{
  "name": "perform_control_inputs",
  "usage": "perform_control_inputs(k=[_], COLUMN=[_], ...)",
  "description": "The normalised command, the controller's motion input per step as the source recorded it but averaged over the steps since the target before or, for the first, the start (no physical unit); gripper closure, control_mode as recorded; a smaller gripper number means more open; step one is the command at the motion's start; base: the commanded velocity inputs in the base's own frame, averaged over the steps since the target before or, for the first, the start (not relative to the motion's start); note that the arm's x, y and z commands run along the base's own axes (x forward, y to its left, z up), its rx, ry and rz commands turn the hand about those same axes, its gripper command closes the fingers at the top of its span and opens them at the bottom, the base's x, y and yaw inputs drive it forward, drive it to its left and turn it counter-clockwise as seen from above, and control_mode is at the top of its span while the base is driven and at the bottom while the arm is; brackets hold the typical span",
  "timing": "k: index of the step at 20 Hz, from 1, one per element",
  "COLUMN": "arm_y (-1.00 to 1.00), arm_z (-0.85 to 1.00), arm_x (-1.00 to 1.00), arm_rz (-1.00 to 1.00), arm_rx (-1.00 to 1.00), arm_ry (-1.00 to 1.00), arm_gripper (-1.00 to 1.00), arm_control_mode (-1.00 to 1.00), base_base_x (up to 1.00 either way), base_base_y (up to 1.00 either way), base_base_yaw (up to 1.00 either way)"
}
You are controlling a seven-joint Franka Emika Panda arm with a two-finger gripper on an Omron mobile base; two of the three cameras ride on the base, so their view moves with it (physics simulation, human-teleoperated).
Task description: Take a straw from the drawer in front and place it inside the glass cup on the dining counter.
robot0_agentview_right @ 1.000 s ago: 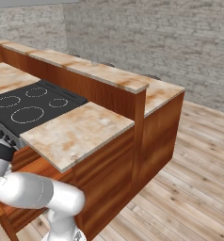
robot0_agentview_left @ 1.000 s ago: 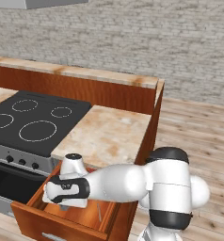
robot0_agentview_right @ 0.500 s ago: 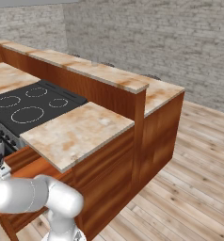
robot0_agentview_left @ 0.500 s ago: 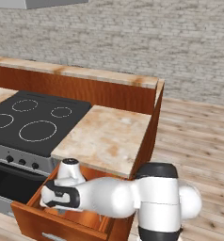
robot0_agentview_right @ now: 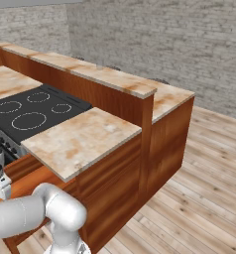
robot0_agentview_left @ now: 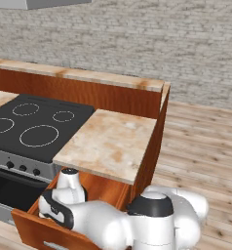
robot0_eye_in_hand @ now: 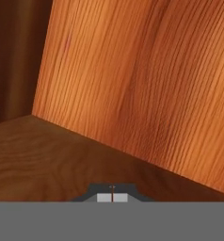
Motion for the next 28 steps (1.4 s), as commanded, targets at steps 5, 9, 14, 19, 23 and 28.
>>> perform_control_inputs(k=[5,9,14,19,23,28], arm_y=[0.06,0.04,0.11,0.15,0.15,0.2], arm_z=[-0.17,-0.16,-0.23,-0.22,-0.2,-0.19], arm_x=[0.0,0.0,0.0,0.0,0.0,0.0], arm_rz=[0.0,0.0,0.0,0.0,0.0,0.0], arm_rx=[0.0,0.0,0.0,0.0,0.0,0.0], arm_ry=[0.03,0.05,0.04,0.08,0.07,0.07], arm_gripper=[1.0,1.0,1.0,1.0,1.0,1.0], arm_control_mode=[-1.0,-1.0,-1.0,-1.0,-1.0,-1.0], base_base_x=[0.0,0.0,0.0,0.0,0.0,0.0], base_base_y=[0.0,0.0,0.0,0.0,0.0,0.0], base_base_yaw=[0.0,0.0,0.0,0.0,0.0,0.0])
